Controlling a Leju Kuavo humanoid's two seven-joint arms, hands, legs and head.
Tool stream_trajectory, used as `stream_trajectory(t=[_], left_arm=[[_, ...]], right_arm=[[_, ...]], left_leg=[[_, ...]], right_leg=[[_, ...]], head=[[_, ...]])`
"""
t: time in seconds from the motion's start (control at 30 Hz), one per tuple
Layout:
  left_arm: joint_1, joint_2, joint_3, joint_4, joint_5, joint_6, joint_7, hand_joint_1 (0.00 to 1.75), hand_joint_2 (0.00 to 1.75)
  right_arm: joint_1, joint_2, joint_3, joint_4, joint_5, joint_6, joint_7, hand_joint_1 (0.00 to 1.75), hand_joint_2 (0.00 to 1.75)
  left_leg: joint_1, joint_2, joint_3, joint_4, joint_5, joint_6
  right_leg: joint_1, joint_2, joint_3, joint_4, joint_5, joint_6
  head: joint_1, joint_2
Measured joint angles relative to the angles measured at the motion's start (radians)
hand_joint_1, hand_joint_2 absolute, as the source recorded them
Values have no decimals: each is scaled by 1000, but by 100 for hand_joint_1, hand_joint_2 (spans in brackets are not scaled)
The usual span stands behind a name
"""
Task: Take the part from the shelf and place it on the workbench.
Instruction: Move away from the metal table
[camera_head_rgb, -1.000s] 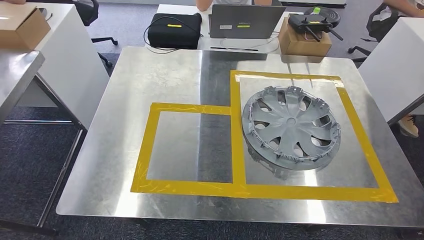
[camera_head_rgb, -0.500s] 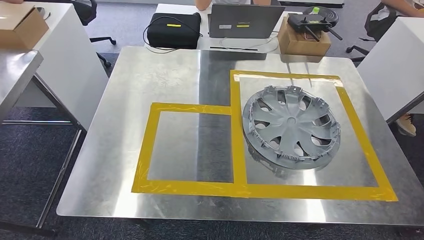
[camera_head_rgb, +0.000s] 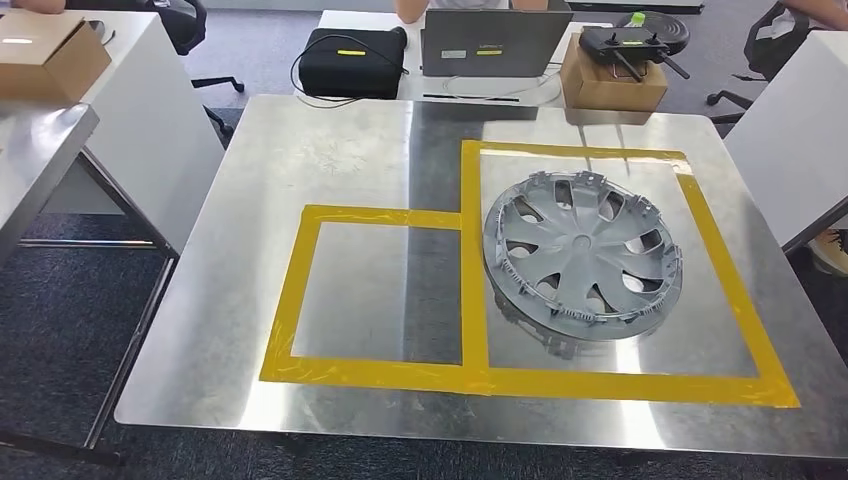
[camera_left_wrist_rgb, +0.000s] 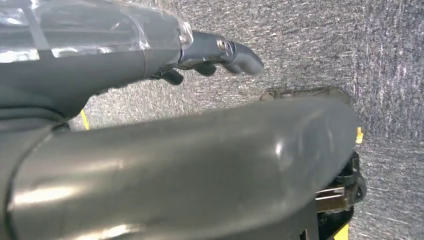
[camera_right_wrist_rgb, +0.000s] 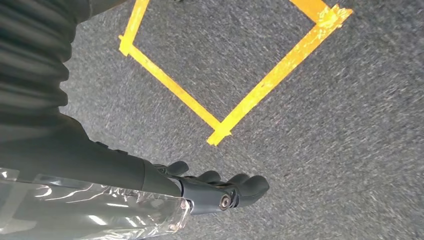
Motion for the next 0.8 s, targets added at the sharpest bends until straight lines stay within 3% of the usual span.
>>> stream_trajectory(t=[0.07,0.13,0.17,0.2,0.23,0.3,0.37,0.47,0.5,0.57,0.63,0.67,0.7,0.73,0.8], left_arm=[[0,1,0,0,0,0,-2,0,0],[0,2,0,0,0,0,-4,0,0],[0,2,0,0,0,0,-4,0,0],[0,3,0,0,0,0,-4,0,0],[0,4,0,0,0,0,-4,0,0],[-2,5,0,0,0,0,-4,0,0],[-3,5,0,-1,0,0,-4,0,0],[-4,7,0,-2,1,0,-4,0,0],[-5,7,0,-2,1,0,-4,0,0],[-6,7,0,-2,1,0,-4,0,0],[-6,7,0,-2,1,0,-4,0,0],[-6,7,0,-2,1,0,-4,0,0],[-6,8,0,-2,1,0,-4,0,0],[-6,9,0,-2,1,0,-4,0,0],[-6,9,0,-2,1,0,-4,0,0]], right_arm=[[-1,1,0,6,0,1,-3,0,175],[-1,1,0,10,0,2,-6,0,175],[-1,2,0,13,0,2,-7,0,175],[-1,2,0,15,0,2,-8,0,175],[-1,2,0,17,0,2,-9,0,175],[-2,1,0,20,0,3,-11,0,175],[-3,-1,0,21,0,3,-13,0,175],[-2,-3,0,25,1,4,-16,0,175],[0,-3,0,26,1,4,-16,0,175],[2,-4,0,28,2,4,-18,0,175],[1,-4,0,30,3,5,-19,0,175],[1,-4,0,31,4,5,-20,0,175],[0,-3,0,32,5,5,-20,0,175],[0,-3,0,33,5,5,-20,0,175],[-2,-3,0,35,6,6,-20,0,175]], left_leg=[[5,0,-24,65,-61,-14],[16,-1,-65,187,-139,-27],[21,0,-77,232,-159,-33],[25,0,-74,245,-160,-38],[29,0,-50,218,-141,-43],[37,-1,27,97,-95,-54],[38,-6,71,16,-74,-50],[33,-7,63,10,-60,-22],[32,-6,58,10,-52,-13],[31,-4,41,9,-35,3],[24,-3,19,10,-18,11],[19,-3,6,10,-8,14],[14,-2,-7,10,1,16],[8,-2,-17,11,9,18],[-1,-3,-34,11,25,20]], right_leg=[[-6,-2,-6,-9,14,-6],[-7,-3,-20,-6,23,-7],[-8,-3,-27,-3,26,-5],[-9,-4,-36,1,30,-3],[-13,-4,-45,8,32,0],[-19,-2,-64,28,34,11],[-21,3,-77,44,37,26],[-24,9,-81,43,51,44],[-25,9,-85,50,42,48],[-25,8,-103,112,-23,53],[-22,8,-132,237,-123,51],[-21,8,-139,290,-154,48],[-18,8,-133,318,-165,43],[-14,8,-110,307,-154,34],[5,9,-19,188,-107,1]], head=[[-11,0],[-31,0],[-38,0],[-43,0],[-46,0],[-53,0],[-57,0],[-51,0],[-49,0],[-41,0],[-26,0],[-18,0],[-12,0],[-8,0],[-2,0]])
